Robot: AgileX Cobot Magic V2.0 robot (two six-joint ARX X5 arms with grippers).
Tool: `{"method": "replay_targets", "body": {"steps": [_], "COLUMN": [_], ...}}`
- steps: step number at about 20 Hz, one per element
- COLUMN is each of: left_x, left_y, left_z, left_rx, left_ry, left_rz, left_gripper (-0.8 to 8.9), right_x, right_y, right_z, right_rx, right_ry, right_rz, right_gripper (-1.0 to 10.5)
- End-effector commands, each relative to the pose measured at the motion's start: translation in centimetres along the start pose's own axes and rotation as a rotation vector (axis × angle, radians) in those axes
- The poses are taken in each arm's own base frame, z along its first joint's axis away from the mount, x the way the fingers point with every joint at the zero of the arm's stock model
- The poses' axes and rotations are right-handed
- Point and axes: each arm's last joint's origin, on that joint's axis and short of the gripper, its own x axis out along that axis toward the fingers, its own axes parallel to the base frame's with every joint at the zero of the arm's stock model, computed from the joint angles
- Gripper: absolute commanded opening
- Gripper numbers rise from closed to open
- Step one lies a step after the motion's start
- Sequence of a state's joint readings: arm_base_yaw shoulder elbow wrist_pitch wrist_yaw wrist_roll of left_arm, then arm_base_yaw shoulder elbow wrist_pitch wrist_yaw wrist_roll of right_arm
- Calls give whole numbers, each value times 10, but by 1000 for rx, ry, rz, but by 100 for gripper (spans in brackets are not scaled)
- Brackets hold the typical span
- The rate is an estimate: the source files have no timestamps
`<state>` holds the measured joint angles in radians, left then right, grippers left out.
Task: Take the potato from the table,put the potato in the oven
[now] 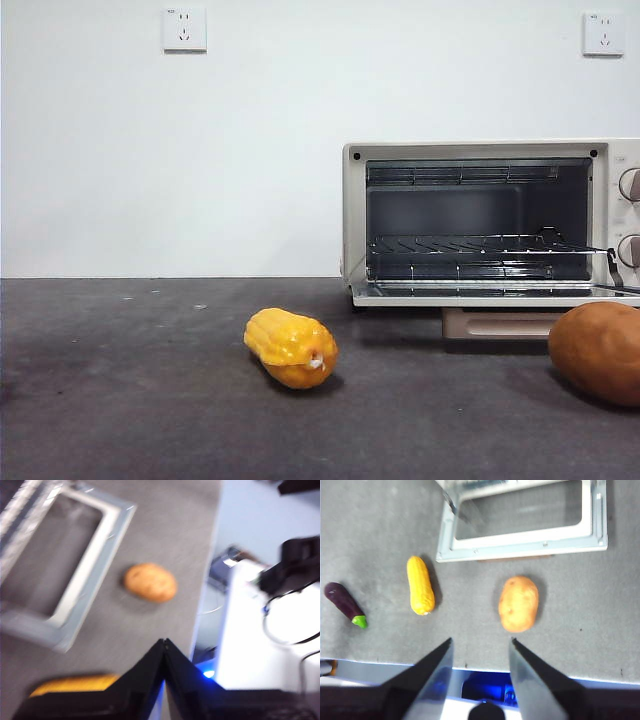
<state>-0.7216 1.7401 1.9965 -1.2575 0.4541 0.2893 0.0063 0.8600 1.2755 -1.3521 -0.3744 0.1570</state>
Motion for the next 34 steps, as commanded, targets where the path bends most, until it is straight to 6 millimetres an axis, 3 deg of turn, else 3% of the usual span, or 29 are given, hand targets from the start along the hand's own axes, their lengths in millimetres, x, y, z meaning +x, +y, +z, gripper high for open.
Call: {"method": "replay_targets", "body": {"steps": [1,2,6,10,14,20,21,23,28,34], "left_x": [-19,-28,-66,-98,-122,-128,-127,-126,-134,-147], "left_y": [-5,-7,-26,-47,-67,-82,-83,-86,-97,-106], "left_z": [-9,-12,-20,-30,-52,-106,-116,-134,-166,-177], "left_rx": [30,32,48,80,103,65,48,13,-27,-25], "left_ry": [37,30,-60,-139,-189,-119,-107,-93,-131,-180], "left_rz": [97,124,158,184,200,354,375,396,430,477], "left_gripper": [-8,-8,-8,-8,-8,-8,-8,-8,-8,-8], "right_x": [7,10,26,52,92,162,171,188,213,231], "right_y": [-2,-3,-4,3,23,48,49,49,47,35], "right_z": [5,7,20,31,41,44,43,41,38,18], "right_rx": [13,19,21,3,-66,-171,-191,-213,-221,-206], "right_ry": [45,57,98,152,228,335,347,393,453,522], "right_rz": [-9,-21,-18,-122,-175,-321,-369,-421,-477,-455], "right_gripper": [196,201,403,420,419,420,445,602,630,630]}}
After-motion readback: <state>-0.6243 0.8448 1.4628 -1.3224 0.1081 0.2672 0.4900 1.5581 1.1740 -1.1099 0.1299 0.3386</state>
